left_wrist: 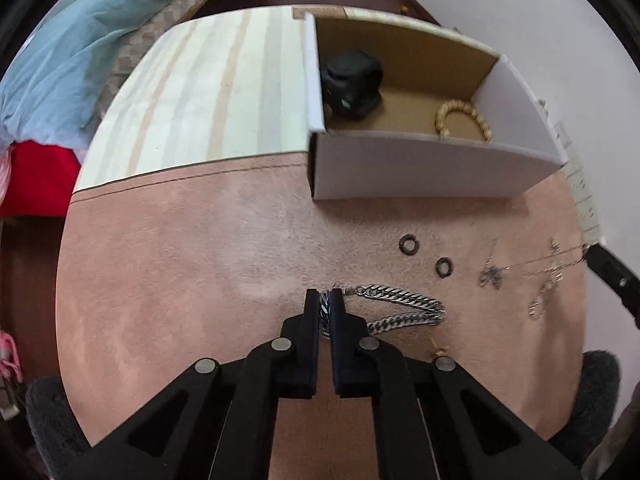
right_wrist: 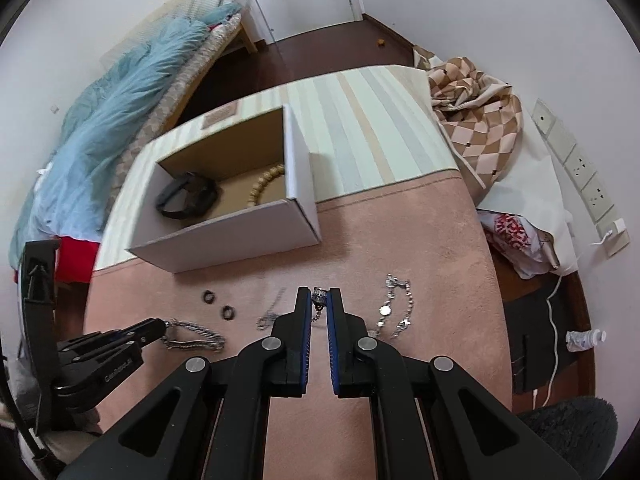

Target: Organize jewelry

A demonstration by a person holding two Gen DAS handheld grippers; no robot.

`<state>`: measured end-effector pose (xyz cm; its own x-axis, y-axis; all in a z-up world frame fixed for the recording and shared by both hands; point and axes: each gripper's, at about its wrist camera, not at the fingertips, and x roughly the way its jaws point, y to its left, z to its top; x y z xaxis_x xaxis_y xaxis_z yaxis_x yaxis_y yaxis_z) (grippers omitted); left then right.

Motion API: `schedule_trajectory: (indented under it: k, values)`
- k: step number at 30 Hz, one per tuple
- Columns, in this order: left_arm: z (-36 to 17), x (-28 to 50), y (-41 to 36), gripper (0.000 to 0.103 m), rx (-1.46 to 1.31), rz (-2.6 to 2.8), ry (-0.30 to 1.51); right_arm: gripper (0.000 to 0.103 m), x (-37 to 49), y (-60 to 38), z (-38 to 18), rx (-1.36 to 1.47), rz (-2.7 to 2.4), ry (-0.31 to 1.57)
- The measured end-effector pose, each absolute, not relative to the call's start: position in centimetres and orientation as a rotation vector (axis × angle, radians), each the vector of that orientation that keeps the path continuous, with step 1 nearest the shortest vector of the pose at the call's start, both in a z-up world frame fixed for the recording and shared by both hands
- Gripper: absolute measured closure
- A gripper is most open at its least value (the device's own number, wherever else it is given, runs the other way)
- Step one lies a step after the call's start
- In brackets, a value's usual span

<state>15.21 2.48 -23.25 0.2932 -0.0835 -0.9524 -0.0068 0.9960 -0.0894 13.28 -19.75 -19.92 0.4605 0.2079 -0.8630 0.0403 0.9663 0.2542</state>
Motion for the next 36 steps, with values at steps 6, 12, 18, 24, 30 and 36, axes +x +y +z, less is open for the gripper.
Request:
schedule_trajectory:
  k: [6, 12, 18, 24, 30, 36]
  values:
    - [-18.3, 13.9, 3.2, 0.101, -0.117, -0.087, 1.177, 0.103, 13.4, -19.4, -16.3, 0.272, 0.175, 1.052]
    - [-13.4, 14.4, 4.1, 0.101, -0.130, -0.123, 1.091, 0.103, 14.0, -19.2, -13.1, 0.278, 0.223, 0.999]
    - [-11.7, 14.9, 3.4, 0.101, -0.113, -0.123, 1.045, 0.098, 16.1, -21.9, -16.6, 0.417, 0.203, 1.099]
    - [-15.1, 15.7, 1.9, 0.101, -0.108, -0.113, 1.102, 0.054, 18.2, -22.4, -23.1, 0.409, 0.136, 1.212]
    - [-17.4, 15.9, 1.4, 0.101, -0.110, -0.114, 1.154, 0.058, 19.0, -20.0, -25.6, 0.269, 0.115, 1.196]
    - [-17.8, 15.9, 1.8, 0.101, -0.110, -0.105, 1.167, 0.093, 19.0, -17.9, -26.3, 0.136, 0.082, 1.149]
